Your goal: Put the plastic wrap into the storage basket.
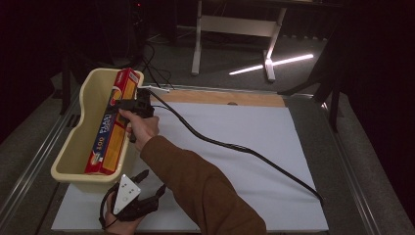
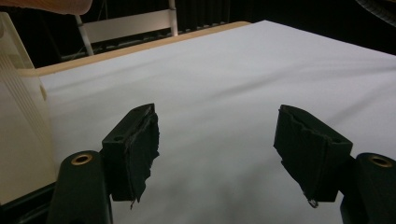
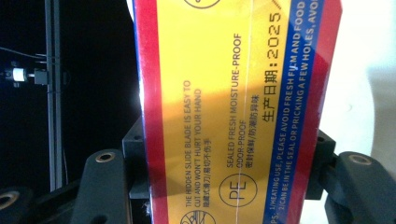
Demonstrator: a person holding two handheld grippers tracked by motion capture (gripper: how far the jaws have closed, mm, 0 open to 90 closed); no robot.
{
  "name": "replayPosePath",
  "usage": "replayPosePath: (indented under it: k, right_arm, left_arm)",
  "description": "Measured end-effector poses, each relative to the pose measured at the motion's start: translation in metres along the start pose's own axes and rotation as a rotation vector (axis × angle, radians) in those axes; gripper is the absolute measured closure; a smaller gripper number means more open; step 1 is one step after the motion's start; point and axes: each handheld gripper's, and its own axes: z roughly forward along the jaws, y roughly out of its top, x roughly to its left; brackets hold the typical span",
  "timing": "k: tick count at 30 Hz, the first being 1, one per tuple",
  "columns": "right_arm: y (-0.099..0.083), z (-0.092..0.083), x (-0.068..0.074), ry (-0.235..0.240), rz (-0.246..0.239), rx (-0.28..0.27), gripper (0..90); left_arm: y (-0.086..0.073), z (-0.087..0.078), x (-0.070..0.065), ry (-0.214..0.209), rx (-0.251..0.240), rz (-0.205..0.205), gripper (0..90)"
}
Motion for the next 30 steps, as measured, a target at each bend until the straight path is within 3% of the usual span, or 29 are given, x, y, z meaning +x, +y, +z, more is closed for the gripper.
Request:
replayPosePath:
  k: [6, 11, 30]
  right_arm:
    - [-0.0005, -0.0002, 0.0005, -0.006, 0.005, -0.001, 37.1]
    - [0.0009, 0.0006, -0.0038, -0.049, 0.009, 0.018, 35.4]
    - [-0.0030, 0.0003, -0.0021, -0.071, 0.003, 0.002, 33.5]
  left_arm:
    - [-0.0005, -0.0002, 0.0000, 0.003, 0.004, 0.002, 30.3]
    - [-0.0005, -0.0002, 0.0001, 0.005, 0.003, 0.000, 30.2]
    - [-0.0006, -0.0003, 0.0003, 0.007, 0.004, -0.002, 30.2]
